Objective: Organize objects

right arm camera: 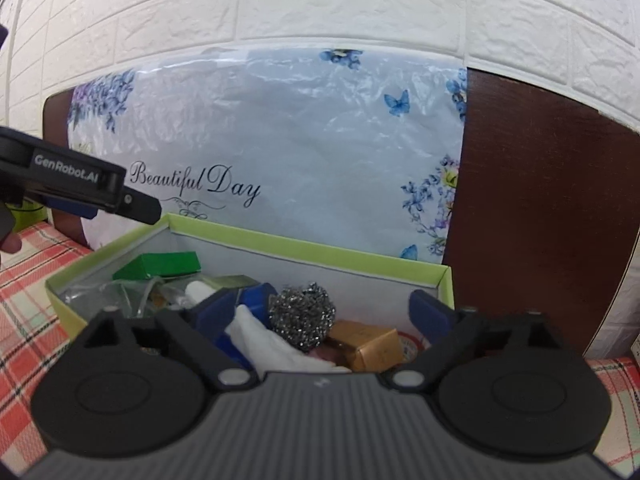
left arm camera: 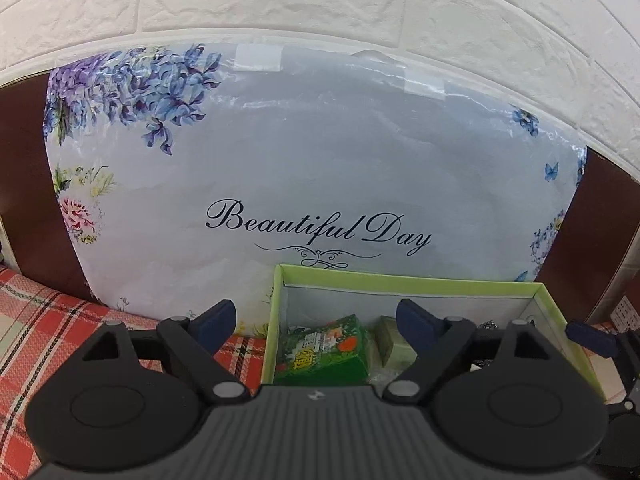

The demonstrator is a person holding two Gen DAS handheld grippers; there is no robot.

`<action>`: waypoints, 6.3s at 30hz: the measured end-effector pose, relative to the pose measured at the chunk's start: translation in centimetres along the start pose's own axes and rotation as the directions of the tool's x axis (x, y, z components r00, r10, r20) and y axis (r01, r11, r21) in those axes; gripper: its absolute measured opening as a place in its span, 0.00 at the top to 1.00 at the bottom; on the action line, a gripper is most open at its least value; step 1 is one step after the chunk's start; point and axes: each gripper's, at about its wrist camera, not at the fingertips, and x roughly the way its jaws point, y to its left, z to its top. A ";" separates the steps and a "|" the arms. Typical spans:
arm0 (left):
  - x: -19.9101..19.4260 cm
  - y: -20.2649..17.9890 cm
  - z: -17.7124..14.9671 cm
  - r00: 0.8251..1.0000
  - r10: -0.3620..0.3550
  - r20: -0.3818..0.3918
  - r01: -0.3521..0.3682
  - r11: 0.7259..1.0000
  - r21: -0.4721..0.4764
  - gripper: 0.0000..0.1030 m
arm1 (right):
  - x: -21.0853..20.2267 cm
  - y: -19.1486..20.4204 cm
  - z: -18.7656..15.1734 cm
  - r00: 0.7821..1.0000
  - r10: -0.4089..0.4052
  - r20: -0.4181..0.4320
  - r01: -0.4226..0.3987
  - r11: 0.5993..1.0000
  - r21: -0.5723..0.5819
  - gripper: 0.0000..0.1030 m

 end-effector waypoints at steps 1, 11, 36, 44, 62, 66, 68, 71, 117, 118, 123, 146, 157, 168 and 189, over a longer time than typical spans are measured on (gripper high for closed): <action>-0.2 0.0 -0.1 1.000 0.001 -0.006 -0.001 1.000 -0.003 0.12 | -0.2 0.0 0.0 1.000 0.005 -0.002 -0.005 1.000 0.006 0.02; -4.7 -2.1 -0.2 1.000 0.014 -0.016 -0.013 0.999 0.052 0.12 | -3.6 0.7 0.9 0.999 0.014 -0.030 -0.014 1.000 -0.010 0.00; -16.3 -2.8 -9.7 0.997 0.035 -0.074 -0.030 0.997 0.064 0.12 | -16.7 4.2 -3.9 0.993 0.028 -0.117 -0.020 0.997 0.072 0.00; -16.2 -1.8 -12.1 0.991 0.054 -0.124 -0.051 0.998 0.023 0.12 | -18.3 4.7 -6.0 0.990 0.041 -0.138 -0.033 0.997 0.063 0.00; -13.9 2.0 -15.8 0.989 0.004 -0.147 -0.009 1.000 -0.030 0.12 | -10.8 5.4 -7.4 0.970 0.181 -0.161 -0.192 0.980 -0.056 0.00; -12.9 2.3 -15.3 0.991 -0.019 -0.136 0.017 1.000 -0.014 0.12 | -7.9 5.4 -7.1 0.968 0.188 -0.168 -0.207 0.972 -0.109 0.01; -12.2 2.2 -14.7 0.992 -0.044 -0.121 0.045 0.999 0.003 0.13 | -7.0 5.6 -7.1 0.964 0.202 -0.175 -0.225 0.966 -0.127 0.04; -10.8 2.1 -13.5 0.989 -0.104 -0.100 0.109 0.993 0.043 0.13 | -6.2 5.6 -7.5 0.953 0.216 -0.211 -0.244 0.962 -0.119 0.40; -5.2 -1.5 -14.7 0.962 -0.102 -0.252 0.103 0.995 -0.010 0.77 | -11.4 6.1 -10.1 0.948 0.166 -0.271 -0.160 0.986 0.042 0.77; -5.4 -1.6 -14.7 0.962 -0.105 -0.252 0.106 0.994 -0.009 0.77 | -11.5 6.1 -10.2 0.949 0.167 -0.268 -0.161 0.986 0.048 0.77; -6.7 -2.1 -14.2 0.962 -0.135 -0.236 0.141 0.990 0.006 0.77 | -12.4 5.8 -9.6 0.951 0.183 -0.249 -0.174 0.983 0.055 0.77; -6.4 -7.5 -0.6 0.962 -0.274 -0.023 0.274 0.962 0.006 0.77 | -7.5 -1.7 2.1 1.000 0.007 0.022 -0.008 0.999 0.050 0.77; -2.3 -6.3 -3.4 0.986 -0.168 0.020 0.166 0.984 0.065 0.15 | -3.9 -1.0 -2.2 0.999 -0.053 0.008 0.053 0.998 -0.043 0.11; -5.7 -6.1 -4.4 0.995 -0.096 0.005 0.095 0.993 0.064 0.15 | -7.4 -1.7 -2.2 0.998 -0.048 -0.036 0.052 0.995 0.090 0.00; -22.0 -5.5 -12.7 0.995 0.095 -0.043 -0.089 0.989 0.120 0.12 | -24.5 5.8 -5.4 0.979 -0.099 -0.180 0.115 0.990 0.085 0.00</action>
